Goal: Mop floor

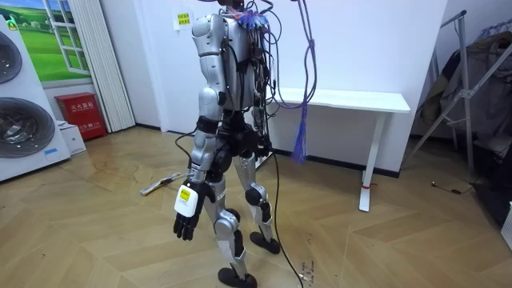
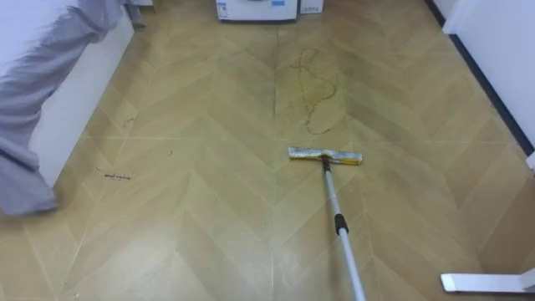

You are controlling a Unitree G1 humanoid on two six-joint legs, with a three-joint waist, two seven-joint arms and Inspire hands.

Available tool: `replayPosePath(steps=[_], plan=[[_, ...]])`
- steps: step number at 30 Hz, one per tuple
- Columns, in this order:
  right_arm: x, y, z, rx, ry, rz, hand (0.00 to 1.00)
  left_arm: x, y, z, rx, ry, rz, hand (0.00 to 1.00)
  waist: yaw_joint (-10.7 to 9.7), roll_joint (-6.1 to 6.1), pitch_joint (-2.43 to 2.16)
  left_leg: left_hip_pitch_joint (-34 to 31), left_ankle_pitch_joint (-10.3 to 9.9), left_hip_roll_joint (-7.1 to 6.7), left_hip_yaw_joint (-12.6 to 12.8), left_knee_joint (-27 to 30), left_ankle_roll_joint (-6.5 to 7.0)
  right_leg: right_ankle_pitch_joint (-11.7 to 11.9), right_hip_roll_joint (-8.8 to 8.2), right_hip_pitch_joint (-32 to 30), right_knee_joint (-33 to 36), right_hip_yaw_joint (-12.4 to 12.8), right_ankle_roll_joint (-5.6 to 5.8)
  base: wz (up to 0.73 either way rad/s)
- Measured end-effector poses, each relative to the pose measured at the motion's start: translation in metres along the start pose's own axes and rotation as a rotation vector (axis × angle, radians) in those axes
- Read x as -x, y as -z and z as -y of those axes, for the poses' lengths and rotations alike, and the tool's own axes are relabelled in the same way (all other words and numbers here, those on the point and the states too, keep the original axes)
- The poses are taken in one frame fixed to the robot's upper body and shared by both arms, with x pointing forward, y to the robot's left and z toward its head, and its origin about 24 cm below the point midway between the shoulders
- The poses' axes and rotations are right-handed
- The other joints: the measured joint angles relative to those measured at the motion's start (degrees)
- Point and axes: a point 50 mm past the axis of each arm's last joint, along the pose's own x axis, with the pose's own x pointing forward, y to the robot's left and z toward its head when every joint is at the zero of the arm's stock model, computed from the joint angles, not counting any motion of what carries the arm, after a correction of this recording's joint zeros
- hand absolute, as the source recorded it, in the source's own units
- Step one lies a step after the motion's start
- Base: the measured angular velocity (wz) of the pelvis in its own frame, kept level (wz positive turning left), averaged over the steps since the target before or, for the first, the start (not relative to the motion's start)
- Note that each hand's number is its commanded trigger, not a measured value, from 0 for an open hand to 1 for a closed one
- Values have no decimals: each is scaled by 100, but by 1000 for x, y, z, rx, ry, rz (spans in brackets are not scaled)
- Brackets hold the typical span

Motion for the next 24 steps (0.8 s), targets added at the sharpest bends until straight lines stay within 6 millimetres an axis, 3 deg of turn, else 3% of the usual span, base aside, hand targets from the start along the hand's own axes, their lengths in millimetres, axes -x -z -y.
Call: replayPosePath(steps=[18, 24], plan=[[0, 11, -4, -2, -25, -50, 100, 0, 15, -1, -3, 72, -80, 0, 10, -88, -35, 25, 0, -1, -16, -12, 0, 0, 8, -12, -3, 17, -1, 0], [0, 10, -5, -2, -36, -49, 100, 0, 11, -1, -8, 77, -71, 0, 8, -133, -39, -27, 0, 0, -17, 13, 0, 0, 4, -41, -3, 3, -1, 1]])
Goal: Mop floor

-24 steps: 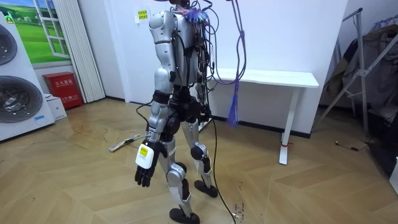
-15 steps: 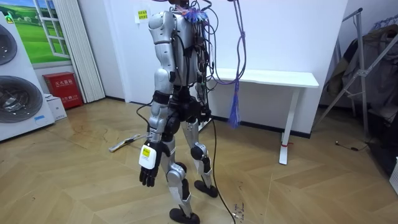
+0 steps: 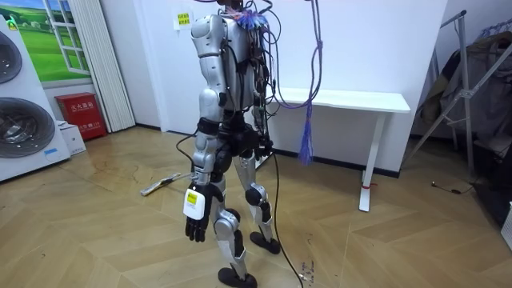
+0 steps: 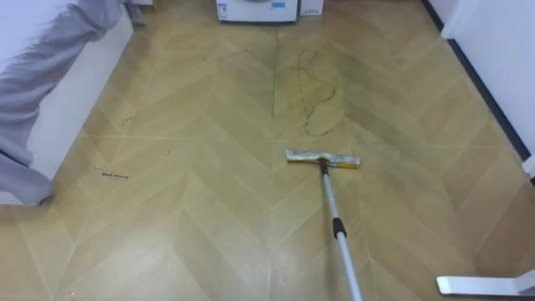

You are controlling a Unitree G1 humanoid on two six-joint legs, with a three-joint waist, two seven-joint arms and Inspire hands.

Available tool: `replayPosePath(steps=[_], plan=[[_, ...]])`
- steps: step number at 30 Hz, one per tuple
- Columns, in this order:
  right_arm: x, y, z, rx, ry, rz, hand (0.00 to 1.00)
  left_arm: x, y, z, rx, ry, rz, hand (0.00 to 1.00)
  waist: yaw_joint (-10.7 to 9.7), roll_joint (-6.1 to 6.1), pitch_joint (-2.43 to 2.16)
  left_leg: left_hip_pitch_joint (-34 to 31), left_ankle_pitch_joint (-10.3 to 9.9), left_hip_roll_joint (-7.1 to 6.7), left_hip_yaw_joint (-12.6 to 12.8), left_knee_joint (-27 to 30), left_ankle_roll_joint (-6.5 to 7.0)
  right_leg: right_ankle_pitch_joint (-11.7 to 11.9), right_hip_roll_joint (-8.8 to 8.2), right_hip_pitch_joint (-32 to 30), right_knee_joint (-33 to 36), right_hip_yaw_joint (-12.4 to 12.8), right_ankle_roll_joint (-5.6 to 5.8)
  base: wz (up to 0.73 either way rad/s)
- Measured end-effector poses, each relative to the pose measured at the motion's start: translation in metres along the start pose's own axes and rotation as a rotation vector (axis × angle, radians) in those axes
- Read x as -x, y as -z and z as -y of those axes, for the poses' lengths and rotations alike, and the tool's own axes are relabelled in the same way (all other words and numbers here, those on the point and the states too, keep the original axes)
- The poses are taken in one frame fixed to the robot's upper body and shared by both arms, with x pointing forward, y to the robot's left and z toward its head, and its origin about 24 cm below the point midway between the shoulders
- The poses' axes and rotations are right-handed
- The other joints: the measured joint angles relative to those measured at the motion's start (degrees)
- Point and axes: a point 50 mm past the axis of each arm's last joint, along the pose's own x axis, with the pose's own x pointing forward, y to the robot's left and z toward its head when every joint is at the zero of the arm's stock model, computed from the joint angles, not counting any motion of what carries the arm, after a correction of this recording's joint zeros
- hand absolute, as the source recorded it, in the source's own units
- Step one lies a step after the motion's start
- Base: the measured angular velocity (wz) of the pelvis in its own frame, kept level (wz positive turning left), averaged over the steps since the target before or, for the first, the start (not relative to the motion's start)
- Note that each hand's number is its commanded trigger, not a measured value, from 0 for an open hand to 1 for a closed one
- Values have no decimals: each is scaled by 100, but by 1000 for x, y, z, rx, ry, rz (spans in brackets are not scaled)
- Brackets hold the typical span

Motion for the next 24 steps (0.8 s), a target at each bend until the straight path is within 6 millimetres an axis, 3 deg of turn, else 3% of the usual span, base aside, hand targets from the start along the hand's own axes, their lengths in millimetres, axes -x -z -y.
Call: replayPosePath(steps=[6, 10, 14, 18, 24], plan=[[0, -6, 1, -3, 11, 5, 100, 0, -23, -3, -3, -10, 52, 0, 0, -29, -18, -379, 0, -7, -112, 184, 0, 5, 0, -265, 75, -93, -6, 10], [2, -18, 5, -3, 43, 33, 100, 0, -42, -7, -14, -31, 102, 0, -22, 41, -36, -908, 0, 8, -182, 483, 0, -29, -13, -761, 378, -168, -47, 11], [3, -32, 10, -1, 61, 65, 100, 1, -58, -10, -14, -54, 147, 0, -12, 62, 11, -1496, 0, 18, -189, 879, 0, -177, -77, -1417, 972, -161, -95, 4], [7, -48, 22, 1, 116, 105, 100, 3, -77, -12, -16, -57, 183, 0, 14, 202, 99, -2394, -67, 16, -202, 1442, 36, -397, -182, -2425, 1782, -128, -149, 4], [8, -50, 28, -50, 170, 105, 100, 3, -80, -13, -50, -130, 182, 0, 25, 290, 96, -3682, -48, -76, -313, 2072, 26, -607, -369, -3794, 2777, -140, -227, 11]])
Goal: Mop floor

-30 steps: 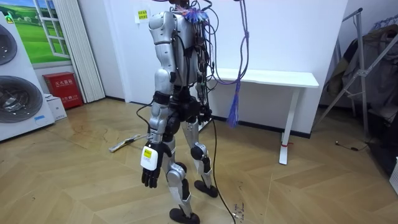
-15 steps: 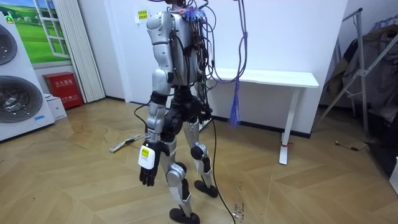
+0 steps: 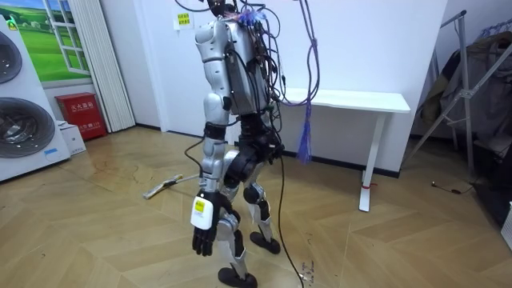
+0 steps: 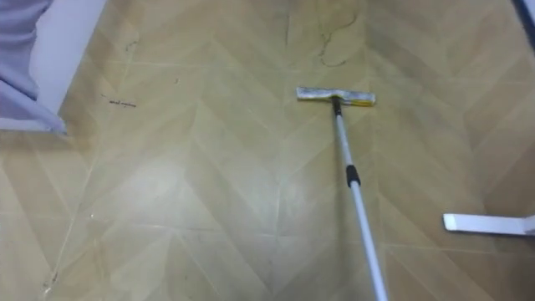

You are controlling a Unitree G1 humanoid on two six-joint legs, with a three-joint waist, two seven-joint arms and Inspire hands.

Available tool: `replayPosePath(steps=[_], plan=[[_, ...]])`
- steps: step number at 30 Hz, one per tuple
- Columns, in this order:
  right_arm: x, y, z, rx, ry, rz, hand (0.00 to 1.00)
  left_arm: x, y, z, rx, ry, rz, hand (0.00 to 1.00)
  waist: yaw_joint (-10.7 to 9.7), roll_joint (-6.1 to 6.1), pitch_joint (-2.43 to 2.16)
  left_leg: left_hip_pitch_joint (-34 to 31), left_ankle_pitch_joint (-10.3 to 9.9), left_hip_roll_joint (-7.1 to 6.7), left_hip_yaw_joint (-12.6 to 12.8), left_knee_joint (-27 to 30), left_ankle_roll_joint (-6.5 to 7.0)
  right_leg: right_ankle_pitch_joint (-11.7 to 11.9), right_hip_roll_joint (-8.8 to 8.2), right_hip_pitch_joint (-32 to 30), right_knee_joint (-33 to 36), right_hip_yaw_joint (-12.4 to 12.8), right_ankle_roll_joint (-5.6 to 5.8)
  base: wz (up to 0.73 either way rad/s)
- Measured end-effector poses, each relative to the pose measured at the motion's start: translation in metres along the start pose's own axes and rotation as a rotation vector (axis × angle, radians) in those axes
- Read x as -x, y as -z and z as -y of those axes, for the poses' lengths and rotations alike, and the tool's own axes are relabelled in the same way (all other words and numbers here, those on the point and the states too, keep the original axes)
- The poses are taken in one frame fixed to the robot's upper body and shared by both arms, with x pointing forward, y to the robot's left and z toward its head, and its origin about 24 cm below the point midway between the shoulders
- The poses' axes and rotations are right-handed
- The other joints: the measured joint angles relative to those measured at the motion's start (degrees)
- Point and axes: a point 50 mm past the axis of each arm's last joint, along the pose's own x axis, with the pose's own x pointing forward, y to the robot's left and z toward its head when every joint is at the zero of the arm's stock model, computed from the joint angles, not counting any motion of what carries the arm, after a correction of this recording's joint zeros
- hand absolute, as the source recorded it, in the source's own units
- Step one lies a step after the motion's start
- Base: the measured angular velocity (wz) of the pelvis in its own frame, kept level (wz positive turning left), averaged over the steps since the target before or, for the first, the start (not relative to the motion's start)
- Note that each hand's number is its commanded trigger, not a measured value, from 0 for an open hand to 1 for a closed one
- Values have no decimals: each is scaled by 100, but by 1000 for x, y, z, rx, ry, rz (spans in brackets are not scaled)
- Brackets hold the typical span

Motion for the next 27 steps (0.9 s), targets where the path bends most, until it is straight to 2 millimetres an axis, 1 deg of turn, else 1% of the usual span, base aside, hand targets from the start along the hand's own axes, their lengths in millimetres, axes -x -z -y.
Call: replayPosePath(steps=[2, 3, 5, 6, 7, 8, 9, 10, 11, 12, 13, 14, 15, 16, 17, 18, 19, 20, 21, 22, 23, 24, 25, 26, 27], plan=[[0, 0, 0, -33, 5, 1, 100, 0, 1, 1, -1, -12, -8, 0, 5, 24, -13, -354, 20, 2, -29, 150, -14, -16, -13, -356, 180, -2, -31, 6], [0, 0, 0, -51, 12, 0, 100, 1, -3, 1, 0, -22, -8, 0, 10, 38, -24, -579, 27, 5, -49, 249, -25, -26, -23, -567, 292, -12, -54, 7], [0, 1, -2, -78, 13, -4, 100, 1, -4, 1, 0, -29, -14, 0, 9, 34, -27, -824, 43, -23, -80, 378, -42, -59, -65, -804, 486, -12, -96, 9], [0, 1, -3, -88, 10, -6, 100, 1, -5, 2, 1, -32, -12, 0, 11, 31, -25, -921, 16, -32, -79, 525, -50, -125, -90, -908, 654, 0, -108, 0], [0, 1, -4, -95, 9, -6, 100, 2, -6, 5, 3, -31, -9, 0, 44, 41, -26, -999, -53, -18, -81, 669, -65, -190, -90, -982, 801, 2, -128, 0], [0, 1, -5, -96, 8, -6, 100, 2, -7, 5, 0, -30, -4, 0, 83, 45, -25, -1033, -79, -11, -83, 754, -73, -236, -89, -1012, 884, 2, -139, 0], [0, 1, -6, -95, 7, -8, 100, 3, -11, 6, -12, -29, 12, 0, 156, 56, -27, -1121, -166, 5, -116, 981, -113, -333, -72, -1080, 1080, 3, -169, 0], [1, -1, -8, -97, 10, -6, 100, 3, -14, 7, -6, -29, 17, 0, 180, 65, -21, -1231, -269, 10, -166, 1299, -150, -478, -93, -1144, 1359, -25, -206, 6], [1, -3, -7, -98, 12, -2, 100, 3, -15, 7, -4, -28, 19, 0, 199, 64, -23, -1288, -327, 14, -179, 1469, -172, -567, -107, -1192, 1524, -31, -231, 0], [1, -10, -5, -97, 19, 6, 100, 3, -16, 8, -6, -27, 23, 0, 293, 70, -18, -1408, -470, 53, -196, 1868, -217, -763, -104, -1298, 1860, -1, -321, -13], [2, -19, -1, -100, 31, 14, 100, 3, -18, 9, -7, -26, 30, 0, 418, 64, -18, -1595, -523, 102, -196, 2337, -259, -949, -117, -1430, 2208, 61, -343, -20], [2, -25, 2, -106, 38, 21, 100, 3, -18, 9, -8, -28, 32, 0, 486, 57, -18, -1728, -496, 131, -199, 2626, -265, -1049, -99, -1504, 2378, 107, -356, -33], [4, -40, 9, -110, 49, 44, 100, 4, -18, 9, -2, -28, 30, 0, 649, 19, -13, -2075, -228, 176, -196, 3299, -303, -1215, -30, -1668, 2744, 225, -436, -42], [8, -58, 17, -123, 58, 82, 100, 4, -18, 10, 7, -22, 30, 0, 801, -53, 4, -2500, 404, 192, -194, 4026, -283, -1345, 40, -1805, 3046, 374, -510, -46], [10, -68, 22, -135, 59, 104, 100, 4, -16, 10, 9, -18, 28, 0, 872, -110, 43, -2715, 808, 197, -196, 4354, -271, -1374, 75, -1822, 3158, 424, -534, -50], [14, -85, 31, -155, 55, 145, 100, 4, -13, 13, 14, -6, 25, 0, 1023, -119, 49, -3096, 1437, 187, -148, 5093, -298, -1442, 156, -1827, 3324, 495, -611, -54], [18, -100, 38, -168, 42, 193, 100, 5, -7, 15, 14, 7, 21, 0, 1164, -147, 55, -3382, 1426, 187, 31, 5705, -244, -1498, 145, -1800, 3431, 517, -690, -54], [21, -107, 41, -176, 32, 214, 100, 4, -6, 14, 26, 10, 17, 0, 1235, -178, 58, -3493, 1317, 180, 166, 5832, -136, -1507, 138, -1799, 3448, 532, -691, -37], [24, -115, 43, -184, 4, 242, 100, 4, -2, 12, 39, 15, 11, 0, 1281, -206, 57, -3569, 1009, 155, 401, 5617, -46, -1523, 72, -1781, 3430, 548, -663, -6], [25, -120, 44, -187, -17, 269, 100, 3, 2, 9, 40, 20, 9, 0, 1251, -347, 104, -3408, 738, 70, 502, 4742, -94, -1564, 25, -1764, 3389, 581, -585, 12], [25, -119, 45, -196, -23, 267, 100, 3, 3, 8, 38, 24, 9, 0, 1230, -332, 96, -3269, 625, 45, 501, 4201, -116, -1582, 35, -1733, 3359, 578, -550, 35], [23, -112, 47, -206, -27, 253, 100, 2, 3, 7, 36, 39, 9, 0, 1216, -306, 89, -2927, 518, 45, 498, 3119, -166, -1625, 90, -1675, 3315, 570, -467, 36], [19, -100, 49, -222, -26, 224, 100, 2, 4, 8, 30, 60, 8, 0, 1212, -233, 71, -2669, 445, 87, 501, 2442, -126, -1693, 91, -1625, 3310, 524, -405, 29], [17, -93, 50, -223, -23, 208, 100, 2, 4, 8, 29, 73, 7, 0, 1207, -136, 44, -2564, 418, 121, 494, 2269, -87, -1752, 82, -1594, 3309, 505, -377, 25], [12, -75, 52, -224, -18, 167, 100, 2, 1, 9, 26, 93, 14, 0, 1113, -91, 62, -2565, 311, 65, 584, 2258, 161, -1837, -20, -1510, 3270, 477, -277, 38]])
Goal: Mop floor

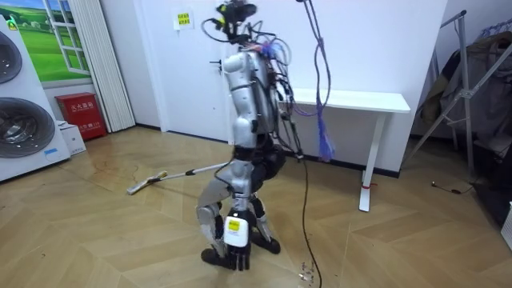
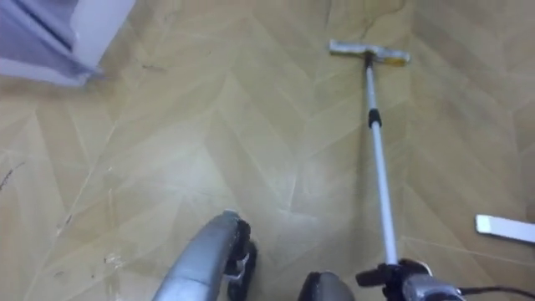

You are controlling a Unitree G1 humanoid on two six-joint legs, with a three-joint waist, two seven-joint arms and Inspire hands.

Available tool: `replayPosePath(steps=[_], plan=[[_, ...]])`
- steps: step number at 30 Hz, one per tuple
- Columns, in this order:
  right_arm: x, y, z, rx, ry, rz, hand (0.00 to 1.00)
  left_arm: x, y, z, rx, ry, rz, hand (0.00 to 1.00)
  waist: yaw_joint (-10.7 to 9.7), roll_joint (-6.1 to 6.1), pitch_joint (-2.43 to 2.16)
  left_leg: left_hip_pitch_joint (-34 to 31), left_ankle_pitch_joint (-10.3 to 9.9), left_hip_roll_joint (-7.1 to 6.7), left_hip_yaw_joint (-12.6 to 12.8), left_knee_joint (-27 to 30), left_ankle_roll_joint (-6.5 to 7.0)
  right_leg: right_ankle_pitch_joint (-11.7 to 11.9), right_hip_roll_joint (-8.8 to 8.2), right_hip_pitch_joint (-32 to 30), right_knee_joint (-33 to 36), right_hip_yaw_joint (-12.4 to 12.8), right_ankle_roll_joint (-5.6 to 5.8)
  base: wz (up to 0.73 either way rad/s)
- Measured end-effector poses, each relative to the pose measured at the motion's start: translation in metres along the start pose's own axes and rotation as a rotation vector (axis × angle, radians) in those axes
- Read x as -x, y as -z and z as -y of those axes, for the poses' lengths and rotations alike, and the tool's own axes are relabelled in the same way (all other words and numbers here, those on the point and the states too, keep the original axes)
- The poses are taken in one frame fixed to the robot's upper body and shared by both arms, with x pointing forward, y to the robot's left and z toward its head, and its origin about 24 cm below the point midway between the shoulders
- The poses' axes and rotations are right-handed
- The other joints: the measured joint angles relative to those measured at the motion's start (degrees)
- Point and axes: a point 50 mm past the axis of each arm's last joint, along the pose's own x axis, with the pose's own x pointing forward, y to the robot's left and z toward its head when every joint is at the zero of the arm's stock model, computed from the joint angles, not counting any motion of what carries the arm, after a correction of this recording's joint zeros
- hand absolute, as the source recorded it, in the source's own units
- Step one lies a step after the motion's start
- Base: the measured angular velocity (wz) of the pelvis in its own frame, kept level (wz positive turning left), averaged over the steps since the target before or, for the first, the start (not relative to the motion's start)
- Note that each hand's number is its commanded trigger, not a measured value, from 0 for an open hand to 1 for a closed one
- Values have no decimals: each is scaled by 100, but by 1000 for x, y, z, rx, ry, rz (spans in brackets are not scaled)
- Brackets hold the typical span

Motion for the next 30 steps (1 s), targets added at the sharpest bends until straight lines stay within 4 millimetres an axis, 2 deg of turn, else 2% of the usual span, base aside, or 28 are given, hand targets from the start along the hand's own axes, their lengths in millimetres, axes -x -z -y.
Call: replayPosePath(steps=[2, 3, 4, 5, 6, 7, 8, 9, 10, 11, 12, 14, 15, 16, 17, 18, 19, 20, 21, 22, 23, 24, 25, 26, 27, 28, 29, 30], plan=[[-1, 28, 9, -4, 21, -69, 100, 0, -4, 2, -4, 19, 9, 0, -179, 107, -64, 101, -205, -110, 140, -77, 306, 10, -167, 249, -244, -64, 125, 42], [0, 48, 18, 11, 47, -125, 100, 0, -6, 3, -3, 24, 17, 0, -231, 198, -127, 210, -457, -175, 219, -75, 529, 76, -247, 381, -287, -57, 235, 25], [2, 66, 27, 23, 85, -176, 100, 0, -9, 2, -1, 18, 22, 0, -337, 270, -106, 313, -644, -442, 170, 3, 639, 481, -304, 188, 279, 195, 194, 27], [3, 76, 28, 30, 96, -201, 100, 0, -12, 2, 1, 13, 30, 0, -396, 328, -118, 362, -747, -526, 144, 77, 687, 814, -293, 37, 611, 377, 221, 29], [5, 97, 27, 39, 109, -250, 100, 0, -17, 0, 4, -7, 51, 0, -462, 446, -154, 471, -975, -575, 122, 200, 761, 1544, -189, -266, 1168, 696, 285, 10], [6, 106, 24, 36, 112, -269, 100, 0, -23, -2, 12, -29, 83, 0, -498, 515, -147, 589, -1191, -590, 95, 263, 809, 1837, 4, -526, 1491, 884, 344, -4], [6, 108, 19, 31, 106, -269, 100, 0, -25, -4, 15, -37, 96, 0, -515, 527, -139, 616, -1256, -590, 95, 264, 825, 1816, 64, -683, 1510, 911, 367, -15], [4, 106, 7, 28, 86, -255, 100, 1, -31, -5, 19, -52, 122, 0, -650, 586, -117, 658, -1342, -594, 78, 260, 848, 1750, 200, -1093, 1351, 906, 414, 0], [3, 105, -4, 19, 66, -246, 100, 1, -33, -4, 17, -49, 133, 0, -804, 620, -106, 713, -1443, -610, 68, 256, 883, 1725, 326, -1402, 931, 900, 451, 6], [3, 106, -9, 12, 58, -248, 100, 2, -33, -2, 15, -45, 133, 0, -857, 622, -107, 767, -1500, -634, 65, 248, 894, 1721, 369, -1524, 664, 908, 459, 9], [4, 111, -17, -9, 47, -263, 100, 2, -34, 2, 16, -35, 134, 0, -879, 595, -90, 917, -1631, -697, 64, 213, 895, 1727, 454, -1677, 12, 905, 453, 9], [5, 117, -22, -36, 40, -296, 100, 3, -31, 8, 9, -23, 122, 0, -875, 565, -70, 1233, -1859, -728, 49, 158, 896, 1866, 479, -1697, -1020, 758, 293, 7], [5, 114, -23, -50, 39, -307, 100, 3, -24, 9, 0, -21, 100, 0, -847, 546, -70, 1458, -2056, -734, 3, 160, 865, 2056, 488, -1586, -1498, 612, 149, 11], [5, 113, -22, -58, 48, -314, 100, 3, -17, 10, 0, -24, 71, 0, -837, 501, -50, 1703, -2237, -760, -102, 203, 791, 2086, 436, -1400, -1447, 498, 59, 14], [5, 112, -21, -60, 53, -314, 100, 3, -14, 9, 0, -27, 59, 0, -823, 496, -48, 1773, -2303, -763, -137, 284, 711, 2043, 393, -1312, -1378, 429, 25, 24], [3, 99, -20, -64, 57, -298, 100, 2, -11, 6, -1, -44, 46, 0, -800, 480, -45, 1723, -2217, -701, -116, 799, 443, 1871, 392, -1164, -1158, 387, -4, 16], [2, 82, -17, -70, 71, -277, 100, 2, -7, 2, -1, -61, 30, 0, -720, 384, -31, 1451, -1762, -557, -7, 1668, -67, 1628, 416, -1085, -892, 396, -39, 6], [1, 72, -14, -71, 81, -261, 100, 2, -6, 2, -4, -66, 26, 0, -657, 333, -28, 1317, -1461, -505, 37, 2039, -184, 1531, 426, -1041, -770, 410, -88, -13], [0, 46, -5, -78, 99, -204, 100, 2, -4, 3, -6, -70, 22, 0, -532, 212, -6, 1007, -724, -467, 61, 2708, -226, 1311, 440, -964, -555, 445, -174, -30], [1, 17, 3, -89, 113, -127, 100, 3, -5, 3, -1, -70, 29, 0, -359, 127, -18, 674, -550, -405, 72, 3083, -206, 1130, 452, -948, -409, 478, -219, -41], [3, -10, 8, -98, 120, -49, 100, 3, -9, 1, 2, -76, 49, 0, -224, 73, 16, 292, -646, -182, 50, 3043, -56, 1024, 556, -898, -380, 490, -226, -39], [4, -23, 9, -106, 116, -8, 100, 3, -10, -2, 3, -82, 58, 0, -164, 14, 38, 135, -720, -79, 44, 2862, -2, 984, 588, -859, -380, 512, -213, -35], [8, -48, 8, -124, 91, 70, 100, 3, -9, -7, 6, -95, 67, 0, -52, -66, 61, -65, -861, 14, -7, 2154, -36, 890, 611, -726, -412, 560, -138, -17], [9, -56, 7, -134, 81, 97, 100, 3, -9, -9, 6, -98, 71, 0, -37, -91, 57, -128, -871, 24, -72, 1678, -65, 828, 611, -630, -463, 558, -98, 6], [11, -61, 7, -150, 63, 120, 100, 3, -6, -10, 2, -99, 69, 0, -20, -100, 55, -135, -821, 17, -216, 680, -121, 668, 601, -355, -570, 558, 29, 24], [10, -58, 6, -166, 50, 111, 100, 4, -5, -10, 0, -93, 78, 0, -20, -122, 48, -70, -518, 54, -268, 46, -46, 481, 546, -62, -665, 564, 141, 27], [8, -51, 5, -175, 42, 96, 100, 4, -3, -9, -6, -86, 75, 0, -30, -149, 21, 22, -471, 25, -203, 17, 41, 389, 468, 84, -710, 568, 221, 31], [5, -32, 7, -188, 37, 51, 100, 4, -1, -7, -12, -70, 70, 0, -58, -164, -6, 248, -656, -88, -93, 22, 371, 291, 357, 338, -776, 654, 364, 40]])
